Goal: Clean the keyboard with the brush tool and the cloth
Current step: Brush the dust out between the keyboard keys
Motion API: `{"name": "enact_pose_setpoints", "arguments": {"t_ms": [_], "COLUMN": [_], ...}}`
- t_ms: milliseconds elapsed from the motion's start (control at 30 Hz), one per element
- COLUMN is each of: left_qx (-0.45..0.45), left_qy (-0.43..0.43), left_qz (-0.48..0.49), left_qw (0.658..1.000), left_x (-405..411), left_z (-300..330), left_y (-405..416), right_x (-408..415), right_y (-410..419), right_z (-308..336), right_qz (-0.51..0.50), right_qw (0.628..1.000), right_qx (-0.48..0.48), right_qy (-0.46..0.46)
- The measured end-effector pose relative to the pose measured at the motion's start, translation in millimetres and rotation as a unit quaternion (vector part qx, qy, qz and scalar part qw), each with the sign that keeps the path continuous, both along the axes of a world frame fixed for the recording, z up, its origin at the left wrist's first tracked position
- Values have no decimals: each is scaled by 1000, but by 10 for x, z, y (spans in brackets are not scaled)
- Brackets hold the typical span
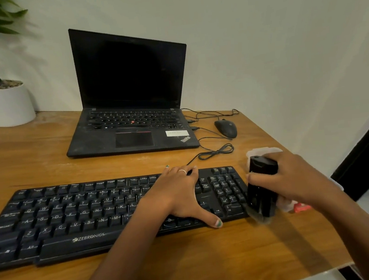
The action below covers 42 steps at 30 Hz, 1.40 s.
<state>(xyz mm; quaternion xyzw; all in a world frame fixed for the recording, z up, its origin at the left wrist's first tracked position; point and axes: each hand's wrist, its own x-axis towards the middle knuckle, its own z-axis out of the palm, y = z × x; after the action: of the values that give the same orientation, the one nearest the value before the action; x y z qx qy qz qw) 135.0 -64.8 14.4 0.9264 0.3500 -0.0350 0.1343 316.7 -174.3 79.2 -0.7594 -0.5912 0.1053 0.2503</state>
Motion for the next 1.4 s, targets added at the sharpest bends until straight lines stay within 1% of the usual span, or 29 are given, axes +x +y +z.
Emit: {"name": "enact_pose_setpoints", "arguments": {"t_ms": [33,100,167,233,300,333,367,400,433,500,533,567,600,667,700,733,833,867,900,933,1000,1033,1067,1167,1200,1233,1333,1367,1400], "left_qx": [1,2,1,2,3,3,3,1,0,2,2,1,0,-2,-2,-2,0,0,0,0,-3,-4,-3,0,-1,-3,-3,-3,-3], "left_qy": [0,0,0,-2,-3,-3,-3,-3,-4,-3,-2,-1,-1,-2,-1,-1,-1,-1,-2,-3,-4,-4,-4,0,1,2,-1,-1,-2], "left_qz": [0,1,1,2,1,0,1,2,3,2,1,0,1,2,1,-1,1,2,2,3,3,1,0,1,2,2,1,-1,0], "left_qw": [1000,1000,1000,1000,1000,1000,1000,1000,1000,1000,1000,1000,1000,1000,1000,1000,1000,1000,1000,1000,1000,1000,1000,1000,1000,1000,1000,1000,1000], "left_x": [1,-2,-4,-2,-2,-2,-4,-7,-10,-9,-8,-5,-5,-8,-10,-9,-7,-7,-6,-8,-10,-11,-11,-7,-5,-2,-2,-2,-5], "left_z": [-2,-5,-4,-5,2,6,7,10,14,18,21,24,22,22,22,21,16,20,23,25,29,29,26,23,26,27,15,9,1], "left_y": [5,1,-5,-5,-7,-8,-9,-13,-17,-20,-21,-21,-20,-16,-17,-15,-14,-17,-21,-26,-29,-28,-22,-17,-18,-19,-14,-11,-5], "right_x": [6,-80,-207,-198,-105,-66,-45,-52,-65,-124,-146,-163,-139,-39,-5,20,-28,-74,-98,-86,-11,4,17,-73,-97,-89,64,93,108], "right_y": [19,58,86,102,115,125,137,146,171,229,252,257,262,268,257,251,273,277,273,259,230,207,201,215,224,232,257,262,281], "right_z": [2,-92,-217,-222,-60,32,99,126,104,-30,-129,-188,-197,-81,-2,48,-119,-205,-245,-211,-19,75,101,-101,-184,-220,-34,39,63], "right_qz": [-3,-33,-35,-22,8,22,26,21,1,-43,-49,-49,-44,-24,-14,-10,-36,-34,-34,-31,-12,-2,4,-15,-17,-25,-31,-26,-21], "right_qw": [1000,994,989,994,997,996,997,998,1000,994,991,992,995,1000,999,999,993,991,991,995,1000,999,1000,993,992,993,999,998,999], "right_qx": [18,105,140,97,-14,-54,-69,-53,-6,102,122,118,91,-3,-33,-26,110,130,126,95,-7,-32,-19,115,127,114,-21,-32,-6], "right_qy": [4,-8,-38,-48,-78,-70,-34,8,27,9,0,-5,-5,10,23,32,-4,-16,-22,-23,-8,11,23,-2,-3,3,36,36,31]}}
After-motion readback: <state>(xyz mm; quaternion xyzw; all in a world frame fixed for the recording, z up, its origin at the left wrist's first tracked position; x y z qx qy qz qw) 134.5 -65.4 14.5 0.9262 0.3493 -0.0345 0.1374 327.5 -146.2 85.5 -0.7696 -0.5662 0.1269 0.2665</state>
